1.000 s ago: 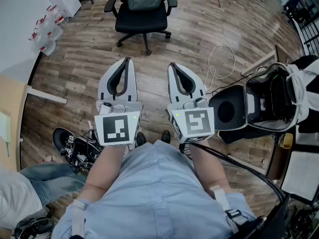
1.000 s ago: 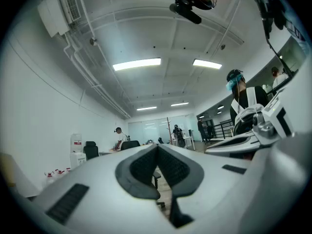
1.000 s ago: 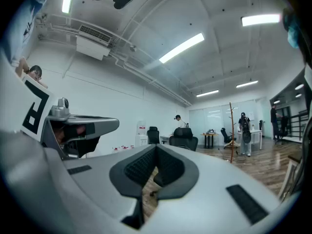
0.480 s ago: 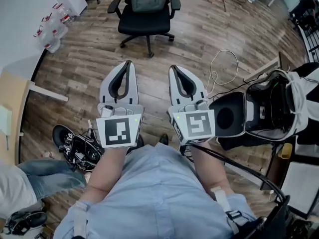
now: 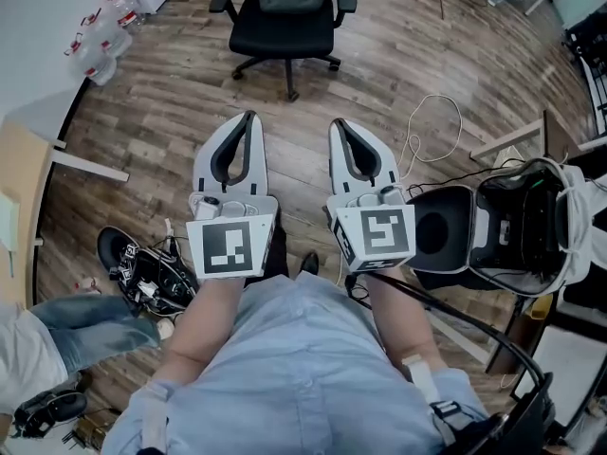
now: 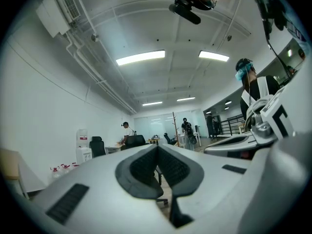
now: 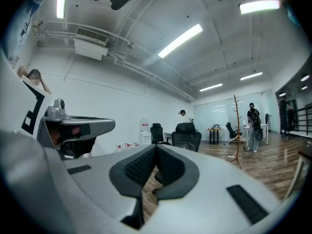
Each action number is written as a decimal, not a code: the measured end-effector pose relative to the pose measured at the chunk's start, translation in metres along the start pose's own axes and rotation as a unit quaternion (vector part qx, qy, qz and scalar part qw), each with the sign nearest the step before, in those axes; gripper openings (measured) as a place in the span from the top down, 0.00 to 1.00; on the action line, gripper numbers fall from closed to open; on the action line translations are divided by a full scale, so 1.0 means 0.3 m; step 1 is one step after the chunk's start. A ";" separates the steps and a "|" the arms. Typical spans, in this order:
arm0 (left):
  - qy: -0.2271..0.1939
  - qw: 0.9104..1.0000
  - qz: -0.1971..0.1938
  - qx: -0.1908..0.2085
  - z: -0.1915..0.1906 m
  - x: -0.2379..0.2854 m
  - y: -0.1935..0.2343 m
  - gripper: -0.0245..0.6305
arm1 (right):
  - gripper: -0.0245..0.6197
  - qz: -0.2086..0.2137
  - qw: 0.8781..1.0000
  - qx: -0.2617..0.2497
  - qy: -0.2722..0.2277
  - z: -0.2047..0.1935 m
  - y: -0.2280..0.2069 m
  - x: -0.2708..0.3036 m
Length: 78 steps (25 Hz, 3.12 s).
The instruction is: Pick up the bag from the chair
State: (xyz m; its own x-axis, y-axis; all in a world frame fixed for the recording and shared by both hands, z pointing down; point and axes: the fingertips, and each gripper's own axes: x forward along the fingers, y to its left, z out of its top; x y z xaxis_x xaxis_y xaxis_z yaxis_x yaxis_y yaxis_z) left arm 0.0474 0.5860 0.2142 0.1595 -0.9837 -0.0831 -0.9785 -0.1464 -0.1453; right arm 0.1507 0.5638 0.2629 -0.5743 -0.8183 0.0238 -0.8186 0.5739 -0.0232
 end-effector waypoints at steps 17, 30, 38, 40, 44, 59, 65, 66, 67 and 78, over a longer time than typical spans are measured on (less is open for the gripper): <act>-0.032 0.999 -0.040 -0.005 -0.019 0.634 0.391 0.96 | 0.96 -0.039 0.999 0.002 -0.018 0.110 -0.155 0.713; -0.011 0.998 -0.058 -0.019 -0.133 0.883 0.496 0.96 | 0.96 -0.059 0.998 0.003 -0.002 0.078 -0.249 0.966; 0.011 0.998 -0.058 -0.014 -0.227 1.155 0.490 0.96 | 0.96 -0.061 0.998 0.013 0.006 0.018 -0.435 1.169; 0.016 0.998 -0.057 -0.010 -0.246 1.252 0.484 0.96 | 0.96 -0.060 0.998 0.017 0.009 0.006 -0.509 1.242; 0.031 0.998 -0.050 -0.007 -0.272 1.441 0.478 0.96 | 0.96 -0.053 0.998 0.028 0.014 0.001 -0.649 1.389; 0.028 0.999 -0.008 0.018 -0.262 1.872 0.523 0.96 | 0.96 -0.020 0.999 0.030 0.001 0.057 -0.972 1.763; 0.018 1.000 0.013 0.021 -0.261 1.937 0.589 0.96 | 0.96 -0.015 1.000 0.023 -0.008 0.078 -1.010 1.862; 0.016 1.000 0.015 0.022 -0.264 1.950 0.602 0.96 | 0.96 -0.014 1.000 0.021 -0.009 0.079 -1.014 1.881; 0.014 1.000 0.016 0.022 -0.266 1.965 0.613 0.96 | 0.96 -0.014 1.000 0.019 -0.009 0.082 -1.019 1.901; 0.013 1.000 0.014 0.008 -0.337 2.190 0.775 0.96 | 0.96 -0.023 1.000 0.009 -0.001 0.068 -1.069 2.174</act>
State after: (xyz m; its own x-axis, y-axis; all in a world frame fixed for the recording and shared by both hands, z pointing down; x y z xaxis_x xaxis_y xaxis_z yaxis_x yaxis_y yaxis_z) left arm -0.0887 -0.1050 0.2256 0.1279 -0.9899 -0.0617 -0.9804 -0.1168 -0.1586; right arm 0.0388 -0.1546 0.2653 -0.5355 -0.8442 0.0234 -0.8443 0.5344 -0.0401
